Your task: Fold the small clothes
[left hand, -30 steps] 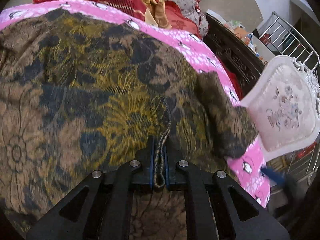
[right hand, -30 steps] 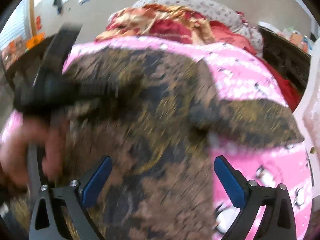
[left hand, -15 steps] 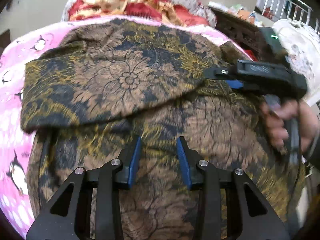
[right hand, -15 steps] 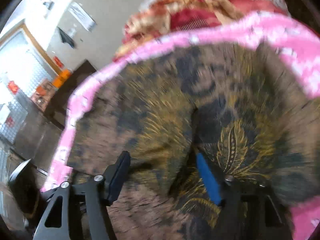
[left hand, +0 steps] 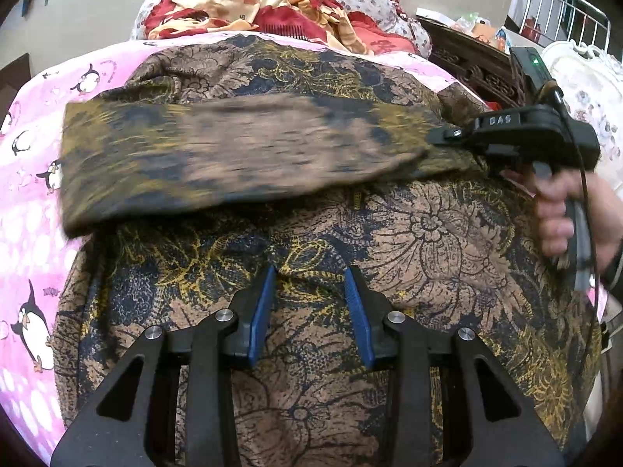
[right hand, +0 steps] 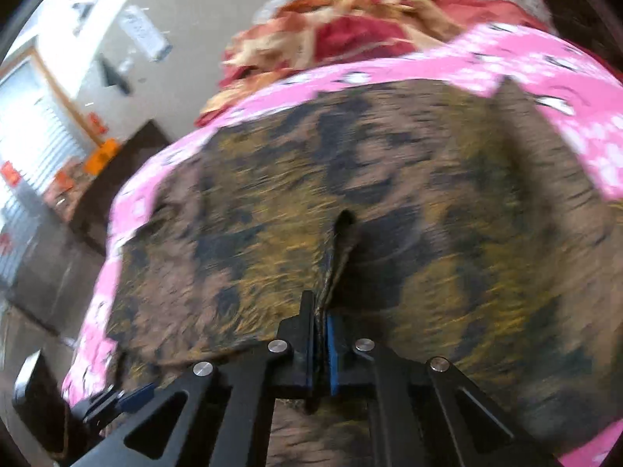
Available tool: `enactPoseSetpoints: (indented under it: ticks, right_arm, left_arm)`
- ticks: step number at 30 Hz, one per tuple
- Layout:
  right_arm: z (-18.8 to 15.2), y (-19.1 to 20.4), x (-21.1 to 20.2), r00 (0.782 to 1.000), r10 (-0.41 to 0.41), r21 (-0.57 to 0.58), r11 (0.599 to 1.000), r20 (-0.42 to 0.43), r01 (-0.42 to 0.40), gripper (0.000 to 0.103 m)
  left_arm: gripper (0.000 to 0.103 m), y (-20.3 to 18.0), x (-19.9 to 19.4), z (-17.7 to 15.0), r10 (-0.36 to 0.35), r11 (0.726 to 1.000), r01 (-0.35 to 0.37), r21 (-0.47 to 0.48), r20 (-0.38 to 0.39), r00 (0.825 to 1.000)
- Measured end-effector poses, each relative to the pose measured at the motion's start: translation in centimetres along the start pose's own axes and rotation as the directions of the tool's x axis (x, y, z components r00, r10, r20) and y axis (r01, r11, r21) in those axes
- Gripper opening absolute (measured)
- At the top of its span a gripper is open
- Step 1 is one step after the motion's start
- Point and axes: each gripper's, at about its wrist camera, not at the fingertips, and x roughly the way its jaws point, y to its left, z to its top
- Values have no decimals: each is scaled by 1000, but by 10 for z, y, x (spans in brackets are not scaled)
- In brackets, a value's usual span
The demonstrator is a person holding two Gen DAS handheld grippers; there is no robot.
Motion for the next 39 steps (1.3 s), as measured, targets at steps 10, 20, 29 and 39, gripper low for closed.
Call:
enactPoseSetpoints:
  ticks: [10,20,29,39]
  right_arm:
    - [12,-80,-47,978,-207,72,975,-38,210,1]
    - [13,-23,-88,960,-223,-67,969,172,237,1]
    - [-18,-7,-11,963,-270,-189,946,-9,263,1]
    - [15,-12,-47,975,-188,-114,973,116,201,5]
  left_arm:
    - [36,1,-2,-1,1,1000,-1,1,1,1000]
    - [36,18,-43,2,76,991,-66,-119,81,994]
    - [36,84,9,91,137,943,-112,-315,59,989]
    - [37,76,12,139,219,946,-174,-274,142,965]
